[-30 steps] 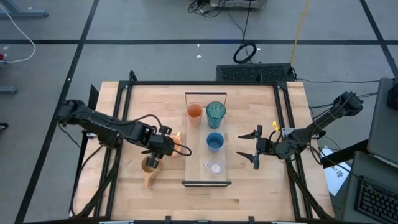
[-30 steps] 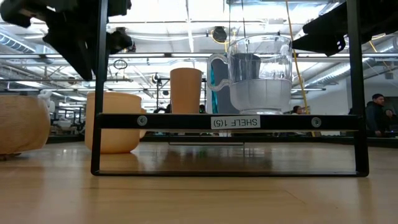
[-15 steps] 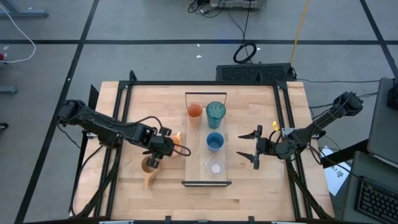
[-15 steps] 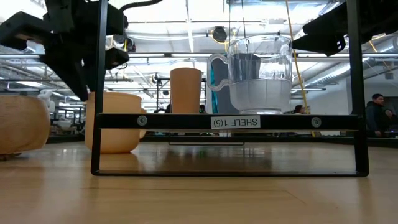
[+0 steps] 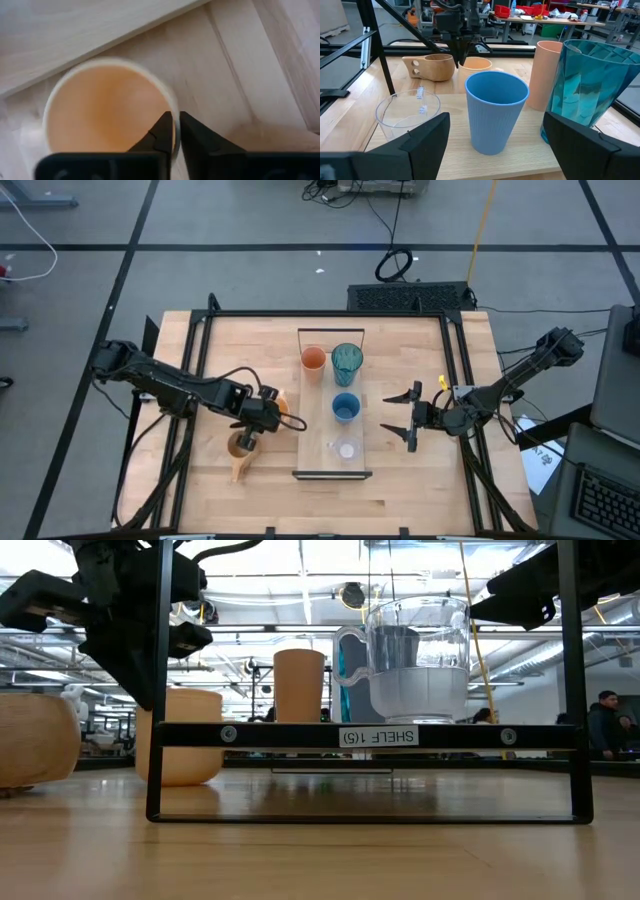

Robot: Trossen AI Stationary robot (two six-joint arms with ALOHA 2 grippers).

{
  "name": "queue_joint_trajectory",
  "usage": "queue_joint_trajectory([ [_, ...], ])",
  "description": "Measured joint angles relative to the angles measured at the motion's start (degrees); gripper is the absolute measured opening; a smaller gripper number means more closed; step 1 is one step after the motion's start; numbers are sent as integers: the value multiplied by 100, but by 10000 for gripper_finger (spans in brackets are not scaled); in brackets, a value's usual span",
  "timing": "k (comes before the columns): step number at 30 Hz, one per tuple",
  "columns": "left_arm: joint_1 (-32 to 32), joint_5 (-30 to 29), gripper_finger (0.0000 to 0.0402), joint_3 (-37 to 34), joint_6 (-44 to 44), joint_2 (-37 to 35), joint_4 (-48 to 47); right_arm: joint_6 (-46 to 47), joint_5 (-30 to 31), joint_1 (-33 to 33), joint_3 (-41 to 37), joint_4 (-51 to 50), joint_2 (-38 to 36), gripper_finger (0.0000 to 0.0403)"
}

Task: Stack small to large cups/mugs on shelf
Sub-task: Put the light orange mug on the shelf

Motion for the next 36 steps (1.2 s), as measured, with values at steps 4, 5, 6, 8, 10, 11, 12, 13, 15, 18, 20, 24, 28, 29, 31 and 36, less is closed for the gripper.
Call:
queue_joint_trajectory([
  [4, 0, 161, 10, -4, -2, 0, 7, 0, 1, 0, 0, 0, 0, 311],
  [5, 0, 161, 12, -4, -2, 0, 13, 0, 1, 0, 0, -1, 0, 311],
  [6, 0, 172, 14, -4, -2, 0, 30, 0, 0, 1, 0, 0, 0, 311],
  [8, 0, 209, 14, -4, 3, 0, 84, 0, 1, 0, 0, 0, 0, 311],
  [10, 0, 284, 8, -4, 31, 0, 96, 0, -1, 0, 0, -2, 0, 311],
  [11, 0, 290, 7, -4, 42, 0, 96, 0, 1, 0, 0, -1, 0, 311],
  [12, 0, 290, 7, -4, 39, 0, 98, 0, 0, 1, 0, -1, 0, 311],
  [13, -3, 290, 9, -4, 39, 0, 98, 0, 1, 1, 0, 0, 1, 311],
  [15, -5, 290, 10, -4, 41, 0, 97, 0, 0, 0, 0, -1, 0, 311],
  [18, -17, 290, 6, -4, 99, -7, 88, 0, 0, 0, 0, -1, 0, 311],
  [20, -31, 288, 8, 7, 121, -11, 73, 0, 1, 0, 0, 0, 0, 311],
  [24, -83, 282, 6, 215, 164, -11, -95, 0, 1, 2, 0, -2, 0, 311],
  [28, -149, 275, 8, 512, 249, -11, -299, 0, 1, 0, 0, -3, 1, 311],
  [29, -171, 274, 8, 600, 266, -11, -353, 0, 0, 1, 0, -4, 0, 311],
  [31, -221, 273, 6, 802, 350, -13, -544, 0, 1, 2, 0, -4, 0, 311],
  [36, -280, 275, 8, 1355, 495, -15, -1007, 1, 0, 2, 0, -4, 0, 311],
])
